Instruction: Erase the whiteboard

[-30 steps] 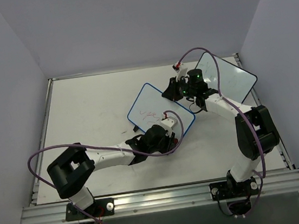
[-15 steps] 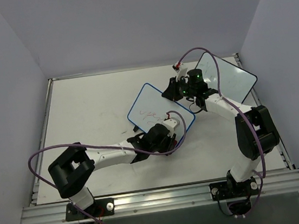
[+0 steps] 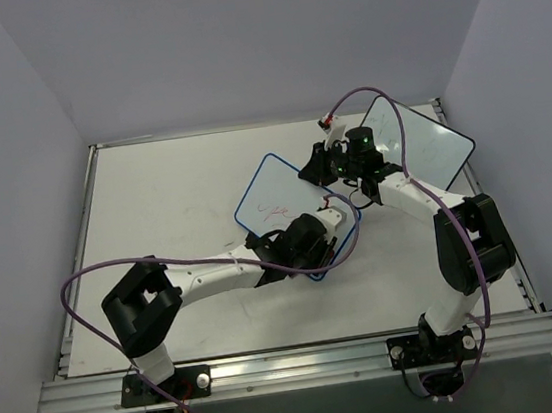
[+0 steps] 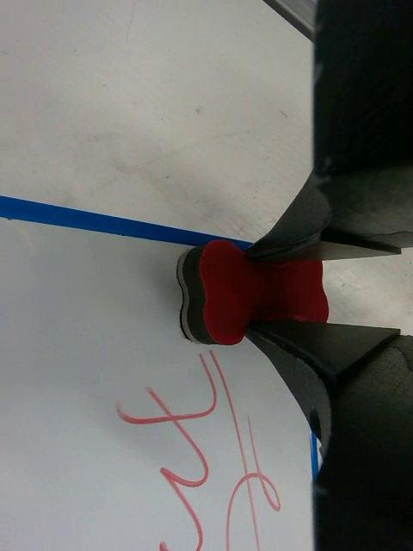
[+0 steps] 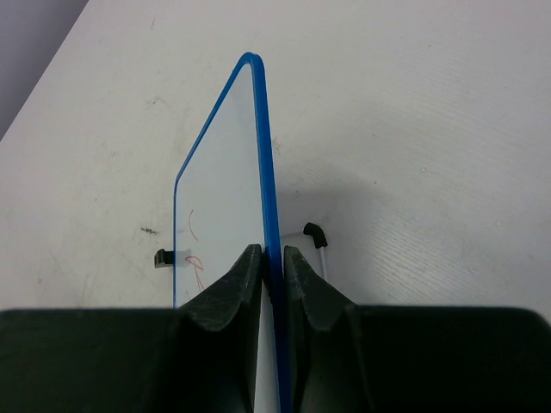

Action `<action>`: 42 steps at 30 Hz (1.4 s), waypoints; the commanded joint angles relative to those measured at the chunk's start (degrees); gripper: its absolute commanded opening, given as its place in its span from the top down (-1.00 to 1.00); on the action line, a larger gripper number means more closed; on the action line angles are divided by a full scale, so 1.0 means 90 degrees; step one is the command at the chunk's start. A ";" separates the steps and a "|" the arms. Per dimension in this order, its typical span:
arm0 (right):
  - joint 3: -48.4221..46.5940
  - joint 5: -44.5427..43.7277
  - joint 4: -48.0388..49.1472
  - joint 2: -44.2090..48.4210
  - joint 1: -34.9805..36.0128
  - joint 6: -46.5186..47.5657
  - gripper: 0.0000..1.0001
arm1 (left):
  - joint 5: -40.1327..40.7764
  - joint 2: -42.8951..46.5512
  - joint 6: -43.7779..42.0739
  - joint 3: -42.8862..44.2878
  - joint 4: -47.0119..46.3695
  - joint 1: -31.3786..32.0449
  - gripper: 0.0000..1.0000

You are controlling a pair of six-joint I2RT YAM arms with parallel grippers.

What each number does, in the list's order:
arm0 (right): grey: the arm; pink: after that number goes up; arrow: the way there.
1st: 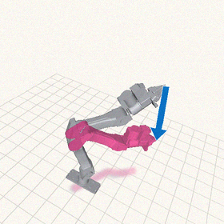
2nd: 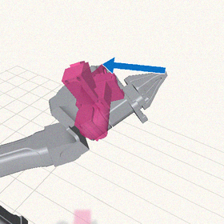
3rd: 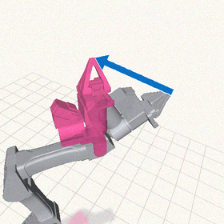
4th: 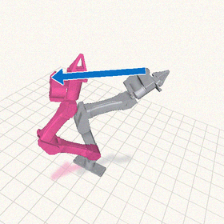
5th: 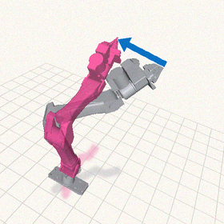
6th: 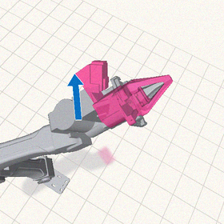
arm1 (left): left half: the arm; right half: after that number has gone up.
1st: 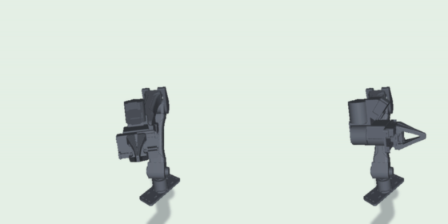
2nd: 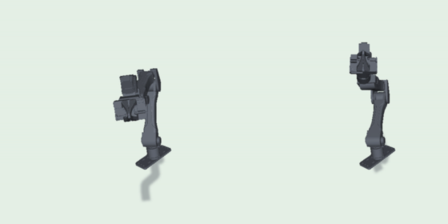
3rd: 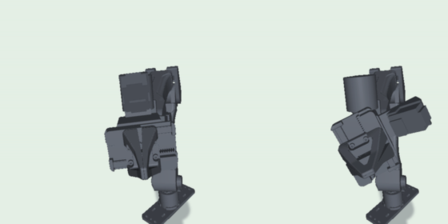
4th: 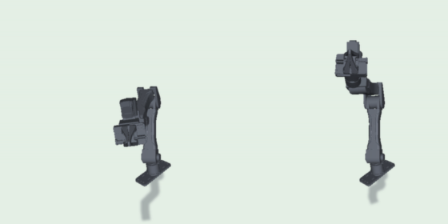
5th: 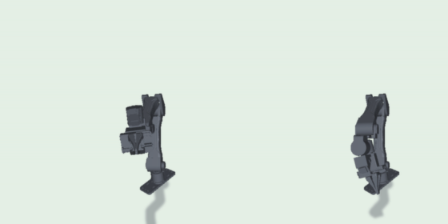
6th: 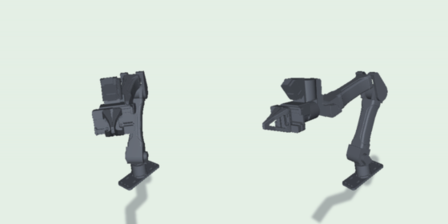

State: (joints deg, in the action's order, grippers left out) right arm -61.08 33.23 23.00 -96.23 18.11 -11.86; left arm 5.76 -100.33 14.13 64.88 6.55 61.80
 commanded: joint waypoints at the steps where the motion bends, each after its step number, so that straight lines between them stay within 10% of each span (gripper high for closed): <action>1: -0.0088 0.0136 -0.0447 -0.0041 0.0185 0.0019 1.00 | 0.0239 -0.0180 -0.0222 0.0436 -0.0122 -0.0031 0.95; 23: -0.0118 0.0126 -0.0486 -0.0090 0.0215 0.0048 1.00 | 0.0044 -0.0483 -0.0389 0.1385 0.0142 -0.0714 0.95; 42: -0.0127 0.0096 -0.0427 -0.0187 0.0293 0.0048 1.00 | 0.0093 0.0455 0.0471 -0.1261 -0.0922 -0.0558 0.95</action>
State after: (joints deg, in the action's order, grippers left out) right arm -61.32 32.27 22.98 -96.66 18.48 -11.46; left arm 5.58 -96.71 16.60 56.51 -1.61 56.80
